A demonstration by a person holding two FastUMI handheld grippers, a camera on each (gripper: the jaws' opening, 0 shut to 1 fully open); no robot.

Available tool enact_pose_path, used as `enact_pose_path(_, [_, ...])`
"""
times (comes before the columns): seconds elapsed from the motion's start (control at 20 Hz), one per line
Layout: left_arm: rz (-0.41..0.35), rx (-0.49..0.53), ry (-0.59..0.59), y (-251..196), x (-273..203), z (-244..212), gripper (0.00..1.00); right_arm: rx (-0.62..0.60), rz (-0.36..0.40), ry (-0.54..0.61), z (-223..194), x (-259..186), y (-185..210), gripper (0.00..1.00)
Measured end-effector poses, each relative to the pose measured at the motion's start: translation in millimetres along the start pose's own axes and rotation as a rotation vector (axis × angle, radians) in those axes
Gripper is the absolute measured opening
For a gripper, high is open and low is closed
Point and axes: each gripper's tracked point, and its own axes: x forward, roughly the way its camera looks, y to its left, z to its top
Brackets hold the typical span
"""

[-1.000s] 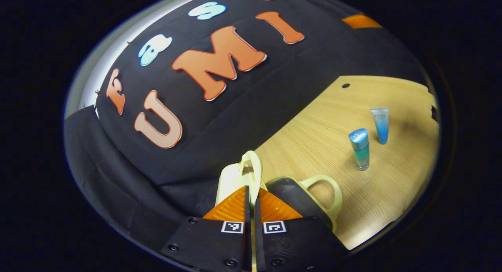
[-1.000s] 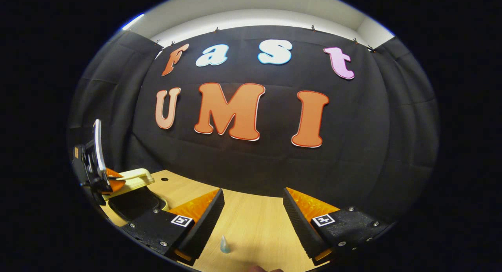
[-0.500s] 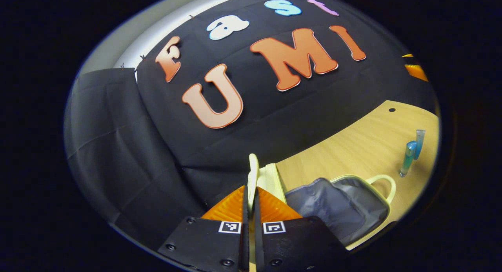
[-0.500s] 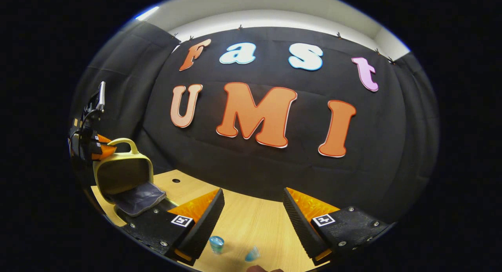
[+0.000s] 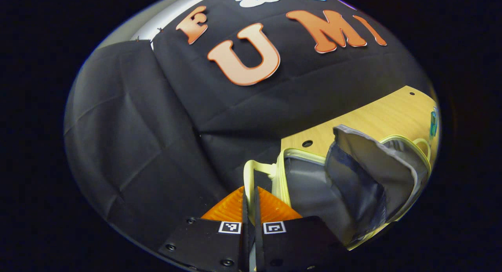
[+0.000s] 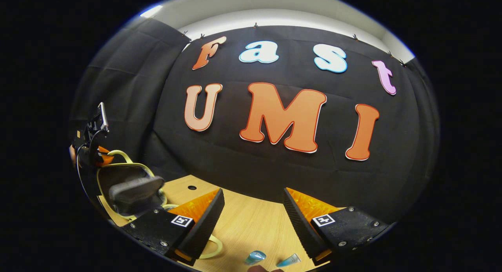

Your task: First open the suitcase, pack the skin care products into it, and then close the suitcase.

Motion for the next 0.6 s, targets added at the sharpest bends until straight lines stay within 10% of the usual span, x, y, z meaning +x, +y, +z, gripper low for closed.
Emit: enact_pose_path(0.6, [0.006, -0.047, 0.129, -4.8, 5.2, -31.9, 0.13, -0.003, -0.081, 0.043, -9.4, -5.3, -36.4, 0.95])
